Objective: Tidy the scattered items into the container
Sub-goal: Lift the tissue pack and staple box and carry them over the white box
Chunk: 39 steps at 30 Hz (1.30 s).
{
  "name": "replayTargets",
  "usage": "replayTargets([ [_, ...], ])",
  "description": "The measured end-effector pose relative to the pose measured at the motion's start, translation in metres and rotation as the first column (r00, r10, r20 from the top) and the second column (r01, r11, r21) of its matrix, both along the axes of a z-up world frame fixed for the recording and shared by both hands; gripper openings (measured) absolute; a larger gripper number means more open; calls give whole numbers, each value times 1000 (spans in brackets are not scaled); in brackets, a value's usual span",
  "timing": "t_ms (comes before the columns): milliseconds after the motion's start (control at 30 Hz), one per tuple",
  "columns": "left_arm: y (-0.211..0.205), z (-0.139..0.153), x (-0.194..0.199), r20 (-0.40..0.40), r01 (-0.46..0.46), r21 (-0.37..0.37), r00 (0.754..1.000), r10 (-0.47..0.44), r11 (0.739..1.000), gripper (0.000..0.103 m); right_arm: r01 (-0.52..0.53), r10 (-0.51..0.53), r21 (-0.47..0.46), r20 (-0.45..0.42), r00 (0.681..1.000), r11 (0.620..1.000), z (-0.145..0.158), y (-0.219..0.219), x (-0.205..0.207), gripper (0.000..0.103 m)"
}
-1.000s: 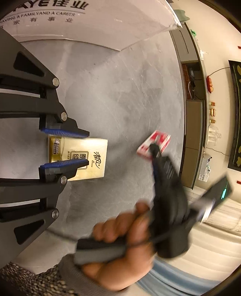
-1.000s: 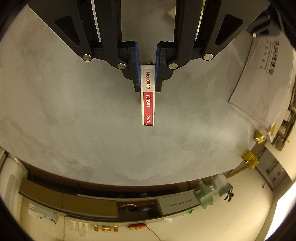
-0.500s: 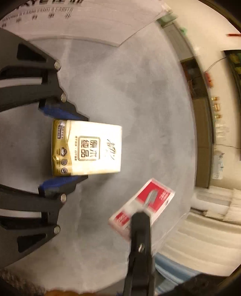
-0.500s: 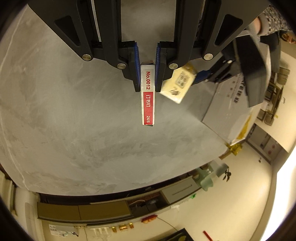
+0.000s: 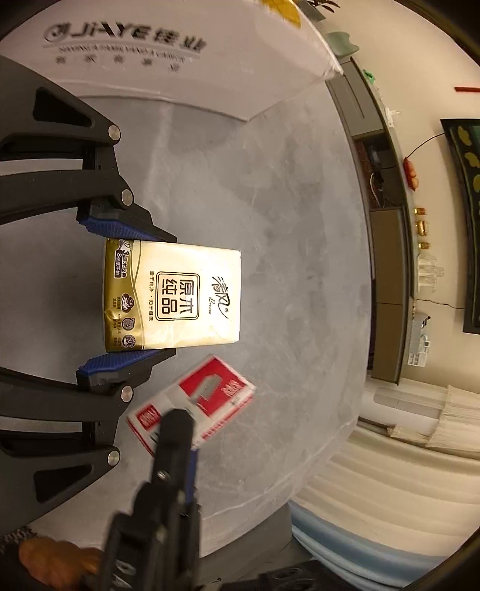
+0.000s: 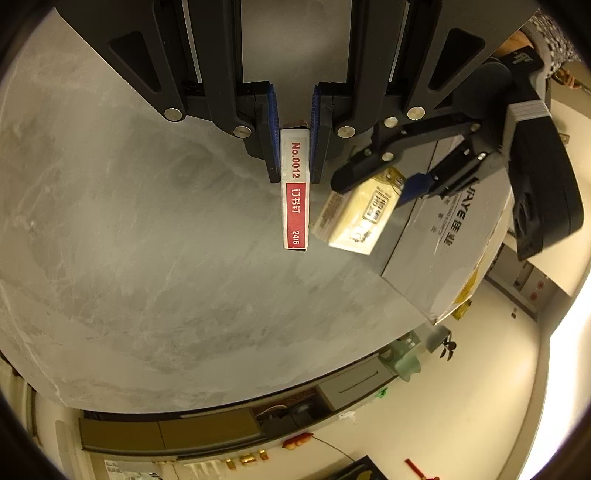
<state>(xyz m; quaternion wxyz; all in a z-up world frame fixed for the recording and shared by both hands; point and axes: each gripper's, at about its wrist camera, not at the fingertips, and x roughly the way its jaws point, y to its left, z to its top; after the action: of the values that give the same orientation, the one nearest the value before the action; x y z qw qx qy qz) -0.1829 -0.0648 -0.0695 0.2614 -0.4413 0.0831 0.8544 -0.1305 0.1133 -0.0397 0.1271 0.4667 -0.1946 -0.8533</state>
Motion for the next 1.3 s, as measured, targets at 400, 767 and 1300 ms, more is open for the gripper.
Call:
replayTargets([
  [400,-47,56,46,-63,-41,90,997,47,995,52,45,-46,-19,-49,998,999,11,-21,50,15],
  [767,-79,89,70,-123,-53,152,990,72,987,52,62,-66,-48,-82,994,997,29,-50,84,15],
  [1300,-131,110,81,-135,-106,226,981,139,968,52,-43,43,3,-156,987,999,71,-118,95,15],
])
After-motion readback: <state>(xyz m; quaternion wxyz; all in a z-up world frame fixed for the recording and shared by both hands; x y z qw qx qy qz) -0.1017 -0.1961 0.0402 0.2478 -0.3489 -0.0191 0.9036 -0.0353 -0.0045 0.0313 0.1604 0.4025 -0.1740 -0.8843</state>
